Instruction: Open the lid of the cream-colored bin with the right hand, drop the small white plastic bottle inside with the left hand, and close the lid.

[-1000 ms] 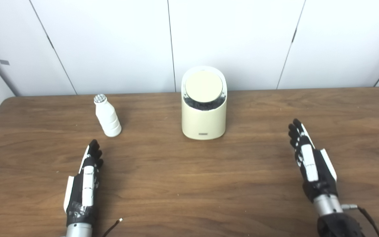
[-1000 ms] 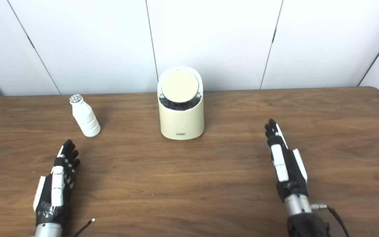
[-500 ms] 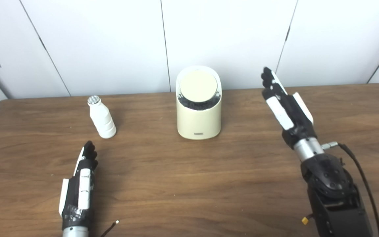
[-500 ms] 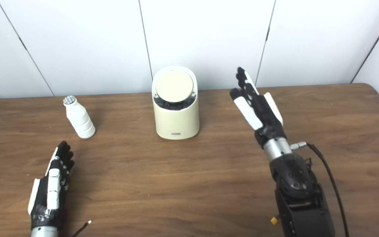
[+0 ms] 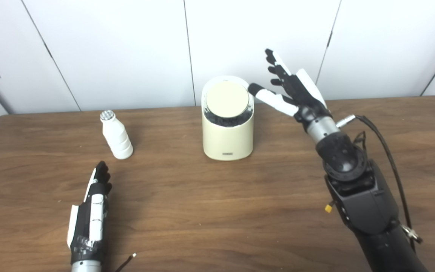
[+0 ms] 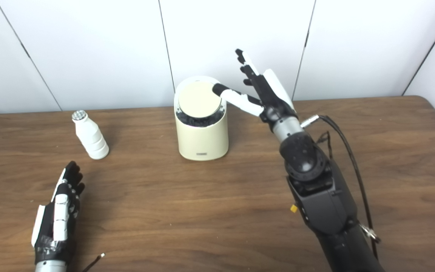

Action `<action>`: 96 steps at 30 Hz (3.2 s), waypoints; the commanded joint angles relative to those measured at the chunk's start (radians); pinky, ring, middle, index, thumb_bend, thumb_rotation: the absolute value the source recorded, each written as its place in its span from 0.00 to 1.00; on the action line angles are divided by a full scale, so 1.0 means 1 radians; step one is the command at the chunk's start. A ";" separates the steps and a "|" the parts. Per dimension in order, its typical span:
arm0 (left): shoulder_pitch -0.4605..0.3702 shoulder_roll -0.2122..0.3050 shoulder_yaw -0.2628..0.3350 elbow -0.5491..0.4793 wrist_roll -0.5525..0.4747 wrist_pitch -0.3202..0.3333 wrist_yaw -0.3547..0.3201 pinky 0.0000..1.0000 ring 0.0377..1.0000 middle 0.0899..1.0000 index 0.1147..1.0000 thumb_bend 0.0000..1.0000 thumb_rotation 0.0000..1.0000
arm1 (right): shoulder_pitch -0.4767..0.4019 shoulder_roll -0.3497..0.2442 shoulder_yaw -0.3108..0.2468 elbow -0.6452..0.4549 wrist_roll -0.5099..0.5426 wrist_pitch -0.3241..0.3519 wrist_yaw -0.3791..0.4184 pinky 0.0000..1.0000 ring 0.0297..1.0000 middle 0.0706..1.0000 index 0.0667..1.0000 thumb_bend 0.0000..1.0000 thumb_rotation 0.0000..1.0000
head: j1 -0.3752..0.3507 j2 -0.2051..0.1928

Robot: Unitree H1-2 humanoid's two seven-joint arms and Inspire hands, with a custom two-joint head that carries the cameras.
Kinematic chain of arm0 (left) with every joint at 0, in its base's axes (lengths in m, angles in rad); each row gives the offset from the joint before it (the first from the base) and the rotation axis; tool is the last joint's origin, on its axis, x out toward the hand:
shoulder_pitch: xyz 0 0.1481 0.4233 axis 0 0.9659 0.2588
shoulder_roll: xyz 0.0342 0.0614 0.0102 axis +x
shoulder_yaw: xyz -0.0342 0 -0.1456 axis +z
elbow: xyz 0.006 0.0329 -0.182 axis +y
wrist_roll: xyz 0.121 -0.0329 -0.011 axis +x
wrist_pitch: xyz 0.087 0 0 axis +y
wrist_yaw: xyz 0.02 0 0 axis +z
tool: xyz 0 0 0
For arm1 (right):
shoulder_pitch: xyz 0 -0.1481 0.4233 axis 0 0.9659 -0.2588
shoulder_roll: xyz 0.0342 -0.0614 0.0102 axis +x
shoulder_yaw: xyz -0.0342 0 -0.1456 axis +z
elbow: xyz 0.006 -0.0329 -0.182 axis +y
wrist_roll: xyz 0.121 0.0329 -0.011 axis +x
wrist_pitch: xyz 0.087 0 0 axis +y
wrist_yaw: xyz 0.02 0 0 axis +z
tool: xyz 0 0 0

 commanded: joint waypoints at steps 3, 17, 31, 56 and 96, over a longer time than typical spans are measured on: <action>0.009 -0.029 -0.018 0.027 -0.001 -0.024 0.001 1.00 1.00 1.00 1.00 0.53 0.96 | -0.119 0.012 0.020 0.075 -0.048 -0.060 -0.026 0.90 0.97 0.98 1.00 0.84 0.71 | 0.000 0.002; 0.007 -0.034 -0.024 0.037 0.000 -0.036 -0.005 1.00 1.00 1.00 1.00 0.53 0.97 | -0.207 0.042 0.054 0.239 -0.102 -0.102 -0.042 0.95 0.99 0.99 1.00 0.82 0.53 | 0.008 0.003; 0.007 -0.039 -0.024 0.033 -0.011 -0.034 -0.007 1.00 1.00 1.00 1.00 0.53 0.96 | -0.208 0.018 0.050 0.292 -0.136 -0.140 -0.054 1.00 1.00 0.99 1.00 0.80 0.40 | 0.011 0.007; 0.010 -0.038 -0.022 0.023 -0.010 -0.028 -0.005 1.00 1.00 1.00 1.00 0.56 0.96 | -0.195 -0.014 0.068 0.298 -0.173 -0.165 -0.044 0.97 1.00 0.98 1.00 0.86 0.38 | 0.015 0.034; 0.014 -0.042 -0.014 0.018 -0.032 -0.028 -0.008 1.00 1.00 1.00 0.99 0.53 0.95 | -0.158 0.018 -0.010 0.107 -0.127 -0.095 -0.016 0.80 0.90 0.93 0.98 0.75 0.48 | 0.025 0.041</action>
